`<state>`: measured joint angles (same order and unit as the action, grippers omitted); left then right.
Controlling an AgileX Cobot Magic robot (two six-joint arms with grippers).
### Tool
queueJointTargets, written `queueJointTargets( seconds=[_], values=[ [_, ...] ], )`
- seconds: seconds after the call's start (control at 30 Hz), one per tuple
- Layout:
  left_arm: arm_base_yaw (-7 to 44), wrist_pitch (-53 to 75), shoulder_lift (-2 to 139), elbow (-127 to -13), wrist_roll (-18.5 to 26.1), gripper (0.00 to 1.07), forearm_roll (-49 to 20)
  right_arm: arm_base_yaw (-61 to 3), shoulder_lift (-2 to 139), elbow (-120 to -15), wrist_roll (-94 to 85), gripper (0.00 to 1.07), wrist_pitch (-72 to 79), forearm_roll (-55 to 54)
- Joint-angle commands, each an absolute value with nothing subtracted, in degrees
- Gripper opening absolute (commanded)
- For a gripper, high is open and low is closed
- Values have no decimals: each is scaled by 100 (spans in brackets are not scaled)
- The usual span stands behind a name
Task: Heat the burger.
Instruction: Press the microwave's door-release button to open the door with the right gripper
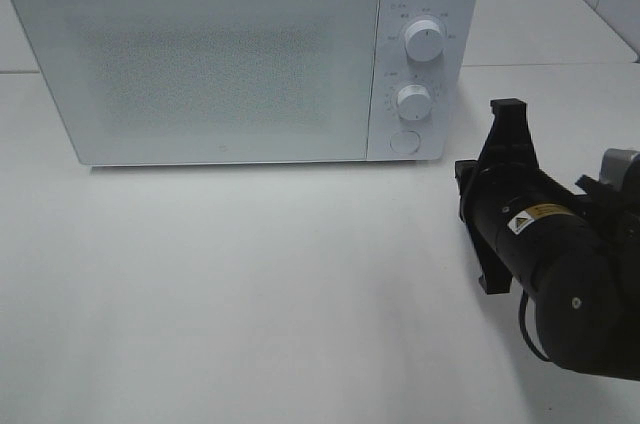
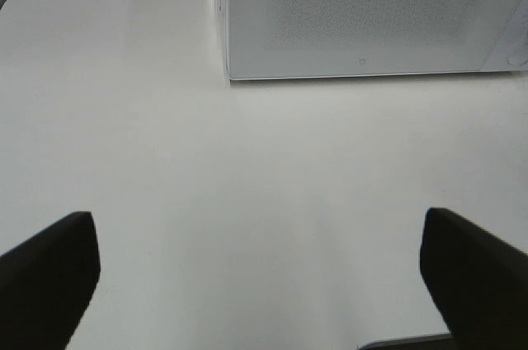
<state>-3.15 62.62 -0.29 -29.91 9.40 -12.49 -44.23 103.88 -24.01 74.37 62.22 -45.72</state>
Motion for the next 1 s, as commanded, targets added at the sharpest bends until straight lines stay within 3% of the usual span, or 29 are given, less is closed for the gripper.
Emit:
queueJointTargets(
  seconds=[0.03, 1.0],
  values=[
    [-327, 6182, -138, -2985, 888, 98, -1283, -4418, 10663, -2722, 7460, 0, 6050, -4544],
    [-327, 6182, -138, -2985, 888, 98, -1283, -3673, 11918, -4492, 7374, 0, 5191, -4074]
  ],
)
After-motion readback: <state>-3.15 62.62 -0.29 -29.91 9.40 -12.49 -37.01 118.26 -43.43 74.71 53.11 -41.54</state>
